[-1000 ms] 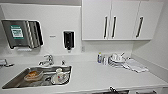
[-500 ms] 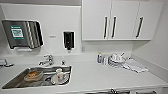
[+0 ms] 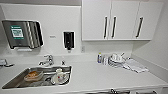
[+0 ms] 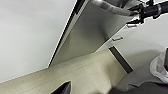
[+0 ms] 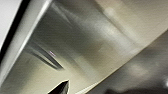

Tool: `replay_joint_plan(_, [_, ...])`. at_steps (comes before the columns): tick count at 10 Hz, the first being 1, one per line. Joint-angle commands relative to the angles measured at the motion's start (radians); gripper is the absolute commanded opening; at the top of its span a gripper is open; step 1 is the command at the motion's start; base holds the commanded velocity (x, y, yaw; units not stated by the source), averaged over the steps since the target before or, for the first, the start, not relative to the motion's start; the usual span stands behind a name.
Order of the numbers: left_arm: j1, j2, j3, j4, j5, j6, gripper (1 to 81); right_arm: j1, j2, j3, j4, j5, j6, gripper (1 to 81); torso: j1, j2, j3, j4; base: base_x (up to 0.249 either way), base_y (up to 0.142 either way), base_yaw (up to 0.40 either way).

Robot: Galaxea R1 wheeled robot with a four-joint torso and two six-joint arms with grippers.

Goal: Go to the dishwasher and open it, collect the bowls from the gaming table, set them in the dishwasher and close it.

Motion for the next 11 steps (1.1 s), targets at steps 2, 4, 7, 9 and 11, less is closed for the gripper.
replay_joint_plan(2, [-0.086,-0.029,-0.01,0.002,0.02,0.0,81.1,0.0,-0.02,-0.002,-0.053,-0.228,-0.054,81.1,0.0,0.0,0.0,0.0,0.0,0.0,0.0])
replay_joint_plan(4, [-0.085,-0.028,-0.01,0.004,0.021,-0.002,81.1,-0.018,-0.021,0.0,-0.053,-0.217,-0.058,81.1,0.0,0.0,0.0,0.0,0.0,0.0,0.0])
replay_joint_plan(7, [-0.086,-0.025,-0.01,0.004,0.02,-0.001,81.1,-0.046,-0.027,0.0,-0.052,-0.202,-0.089,81.1,0.0,0.0,0.001,0.0,0.0,0.0,0.0])
replay_joint_plan(9, [-0.086,-0.023,-0.01,0.004,0.02,0.0,81.1,-0.059,-0.03,-0.002,-0.052,-0.197,-0.09,81.1,0.0,0.0,0.001,0.0,0.0,0.0,0.0])
replay_joint_plan(11, [-0.085,-0.022,-0.01,0.004,0.02,0.0,81.1,-0.06,-0.034,0.0,-0.052,-0.197,-0.09,81.1,-0.001,-0.001,0.002,0.0,0.0,0.0,0.0])
